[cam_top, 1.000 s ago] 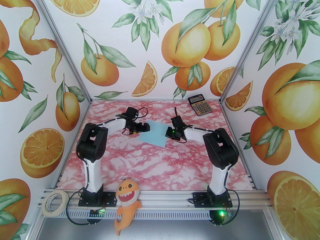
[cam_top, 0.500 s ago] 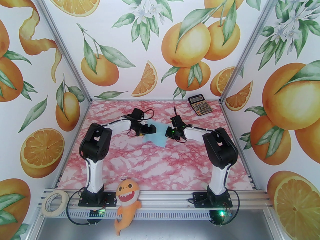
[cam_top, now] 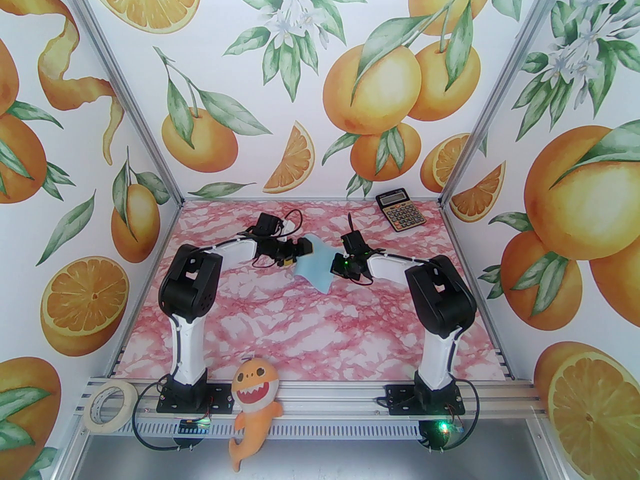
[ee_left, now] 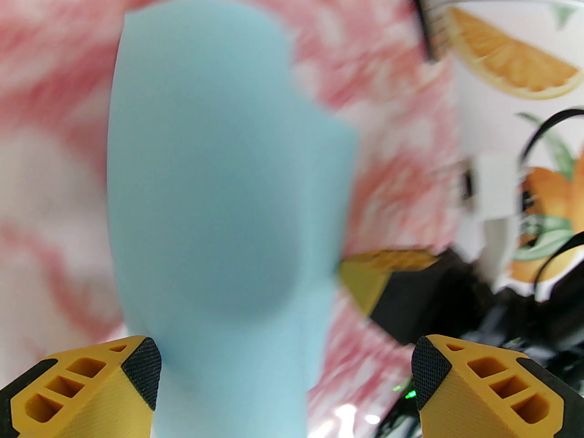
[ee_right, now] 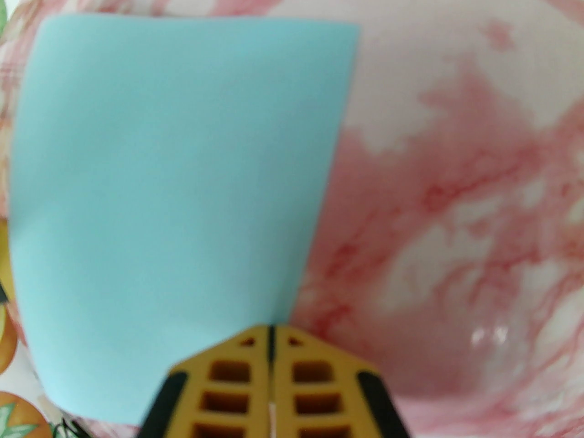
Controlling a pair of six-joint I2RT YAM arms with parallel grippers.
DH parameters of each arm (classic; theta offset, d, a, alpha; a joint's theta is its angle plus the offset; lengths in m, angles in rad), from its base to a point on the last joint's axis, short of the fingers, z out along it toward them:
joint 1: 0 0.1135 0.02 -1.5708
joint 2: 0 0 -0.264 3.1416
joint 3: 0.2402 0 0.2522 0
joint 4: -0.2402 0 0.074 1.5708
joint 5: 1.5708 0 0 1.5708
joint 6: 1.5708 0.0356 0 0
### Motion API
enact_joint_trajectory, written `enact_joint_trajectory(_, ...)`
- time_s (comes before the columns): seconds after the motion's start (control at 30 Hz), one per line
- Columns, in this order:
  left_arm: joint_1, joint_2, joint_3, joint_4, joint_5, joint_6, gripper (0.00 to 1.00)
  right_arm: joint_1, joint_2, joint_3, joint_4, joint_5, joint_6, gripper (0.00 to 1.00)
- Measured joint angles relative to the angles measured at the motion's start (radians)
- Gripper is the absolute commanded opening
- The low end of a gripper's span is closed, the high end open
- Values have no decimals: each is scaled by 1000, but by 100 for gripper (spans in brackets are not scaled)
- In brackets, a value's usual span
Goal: Fold a paper plane with a square sheet of paper (fold left side to right side)
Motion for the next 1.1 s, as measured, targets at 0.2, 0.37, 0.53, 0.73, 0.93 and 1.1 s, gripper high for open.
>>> enact_joint_trajectory(0.2,-5,78,9,150,88,-77,94,0,0,0,0,0,0,6)
enact_joint_trajectory(0.37,-3,90,21,198,119,-105,94,0,0,0,0,0,0,6)
enact_joint_trajectory(0.53,4,60,18,109,59,-29,95,-1,-3,-6,5,0,0,8)
enact_joint_trajectory(0.73,30,-71,-27,-8,-34,111,95,-18,-10,-10,6,-4,-19,15)
enact_joint_trajectory(0.93,-2,-137,-203,13,-61,101,95,-58,-49,15,-35,-3,-39,28)
enact_joint_trajectory(1.1,-37,-194,-284,52,-90,73,96,-55,-77,38,-21,-16,-22,25)
